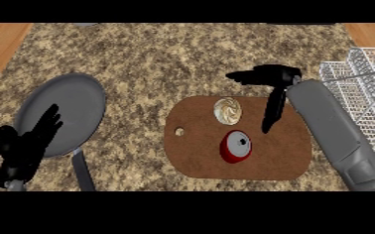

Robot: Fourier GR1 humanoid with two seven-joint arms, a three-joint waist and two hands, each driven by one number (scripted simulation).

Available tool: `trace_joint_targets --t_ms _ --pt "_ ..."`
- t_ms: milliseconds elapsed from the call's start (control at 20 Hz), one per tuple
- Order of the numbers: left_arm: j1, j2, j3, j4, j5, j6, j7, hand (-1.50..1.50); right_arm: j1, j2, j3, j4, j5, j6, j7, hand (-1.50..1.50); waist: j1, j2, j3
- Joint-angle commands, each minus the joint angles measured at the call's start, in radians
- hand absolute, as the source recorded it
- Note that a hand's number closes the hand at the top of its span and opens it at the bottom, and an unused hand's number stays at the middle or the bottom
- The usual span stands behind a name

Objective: Pick the cupcake from the cutting board and place it in the tiered basket

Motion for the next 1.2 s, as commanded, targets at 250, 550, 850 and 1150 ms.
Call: trace_joint_targets --t_ms 250,550,850,1150 --pt "0.000 -0.052 0.012 -0.050 -0.054 0.003 0.046 0.00 0.032 0.096 -0.034 -0.002 0.079 -0.051 -0.017 -1.50 -0.003 0.000 -0.003" --pt "0.034 -0.027 0.080 -0.035 -0.033 -0.070 0.025 0.00 0.008 0.145 -0.048 0.069 0.136 -0.072 -0.026 -1.50 0.002 0.001 -0.003" --pt "-0.026 -0.067 0.088 0.011 -0.073 -0.066 0.045 0.00 0.068 0.158 -0.048 0.043 0.189 -0.077 -0.058 -1.50 -0.002 0.001 -0.003" --pt "-0.048 -0.117 0.065 0.016 -0.132 -0.012 0.044 0.00 0.038 0.226 -0.049 0.068 0.203 -0.057 -0.036 -1.50 -0.003 0.002 -0.003"
